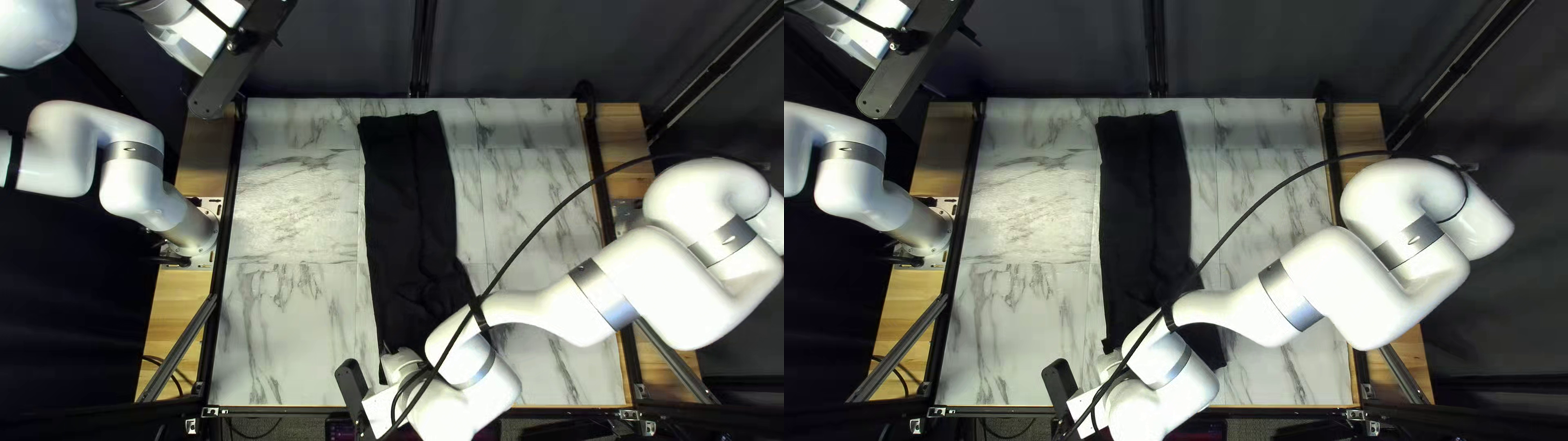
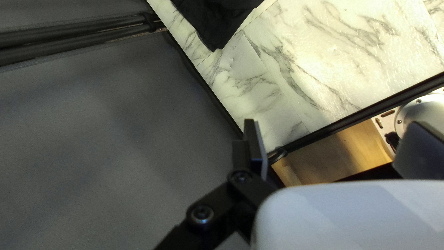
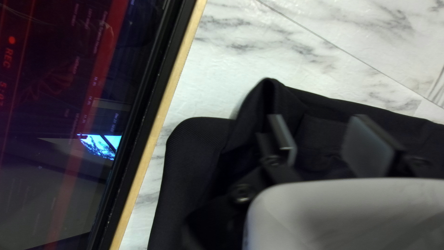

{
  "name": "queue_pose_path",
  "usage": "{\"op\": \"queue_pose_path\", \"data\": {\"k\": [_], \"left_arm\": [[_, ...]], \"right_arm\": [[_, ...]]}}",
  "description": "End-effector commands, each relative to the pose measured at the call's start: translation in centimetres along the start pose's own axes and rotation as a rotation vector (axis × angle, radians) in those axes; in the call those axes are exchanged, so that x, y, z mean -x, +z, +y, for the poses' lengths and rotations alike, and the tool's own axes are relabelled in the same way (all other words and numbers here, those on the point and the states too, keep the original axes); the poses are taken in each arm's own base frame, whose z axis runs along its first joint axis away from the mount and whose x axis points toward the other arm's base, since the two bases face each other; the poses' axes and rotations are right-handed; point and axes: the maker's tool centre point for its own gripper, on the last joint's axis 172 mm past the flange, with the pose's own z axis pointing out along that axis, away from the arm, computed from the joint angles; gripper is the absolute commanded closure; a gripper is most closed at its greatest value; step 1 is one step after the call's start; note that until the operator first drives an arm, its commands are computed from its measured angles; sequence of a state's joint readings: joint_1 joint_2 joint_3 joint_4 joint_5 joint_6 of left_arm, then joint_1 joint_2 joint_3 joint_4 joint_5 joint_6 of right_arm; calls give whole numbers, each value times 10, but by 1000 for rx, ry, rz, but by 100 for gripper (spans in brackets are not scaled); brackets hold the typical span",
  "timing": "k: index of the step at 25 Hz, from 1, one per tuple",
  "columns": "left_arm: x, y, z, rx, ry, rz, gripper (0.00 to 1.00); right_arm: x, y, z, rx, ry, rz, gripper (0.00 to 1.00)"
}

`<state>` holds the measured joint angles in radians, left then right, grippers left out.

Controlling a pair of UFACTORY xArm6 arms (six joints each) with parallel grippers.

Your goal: Fold t-shirt

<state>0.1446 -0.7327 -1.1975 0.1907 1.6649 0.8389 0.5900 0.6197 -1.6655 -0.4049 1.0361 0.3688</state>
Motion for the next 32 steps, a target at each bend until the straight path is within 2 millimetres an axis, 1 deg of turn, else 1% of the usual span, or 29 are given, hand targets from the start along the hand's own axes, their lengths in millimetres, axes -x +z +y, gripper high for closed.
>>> {"op": "queue_pose_path", "data": {"k": [1, 3, 4, 7, 10, 12, 16, 18, 21, 24, 28, 30, 31, 32], "left_arm": [[0, 0, 0, 0, 0, 0, 0], [0, 0, 0, 0, 0, 0, 0], [0, 0, 0, 0, 0, 0, 0], [0, 0, 0, 0, 0, 0, 0], [0, 0, 0, 0, 0, 0, 0], [0, 0, 0, 0, 0, 0, 0], [0, 0, 0, 0, 0, 0, 0], [0, 0, 0, 0, 0, 0, 0], [0, 0, 0, 0, 0, 0, 0], [0, 0, 0, 0, 0, 0, 0], [0, 0, 0, 0, 0, 0, 0], [0, 0, 0, 0, 0, 0, 0], [0, 0, 0, 0, 0, 0, 0], [0, 0, 0, 0, 0, 0, 0]], "right_arm": [[31, -1, 32, -24, 38, -15, 0], [43, 4, 46, -42, 48, -21, 0], [51, 8, 57, -59, 55, -24, 0], [64, 19, 83, -108, 72, -27, 0], [70, 26, 99, -191, 99, -21, 0], [76, 34, 108, -278, 124, -20, 0], [78, 49, 111, -388, 151, -40, 0], [73, 52, 110, -417, 151, -52, 0], [58, 63, 108, -455, 140, -75, 0], [52, 73, 105, -473, 129, -86, 0], [49, 82, 98, -491, 116, -98, 15], [51, 87, 95, -498, 112, -106, 30], [52, 89, 94, -501, 111, -111, 57], [53, 90, 94, -503, 110, -114, 75]]}}
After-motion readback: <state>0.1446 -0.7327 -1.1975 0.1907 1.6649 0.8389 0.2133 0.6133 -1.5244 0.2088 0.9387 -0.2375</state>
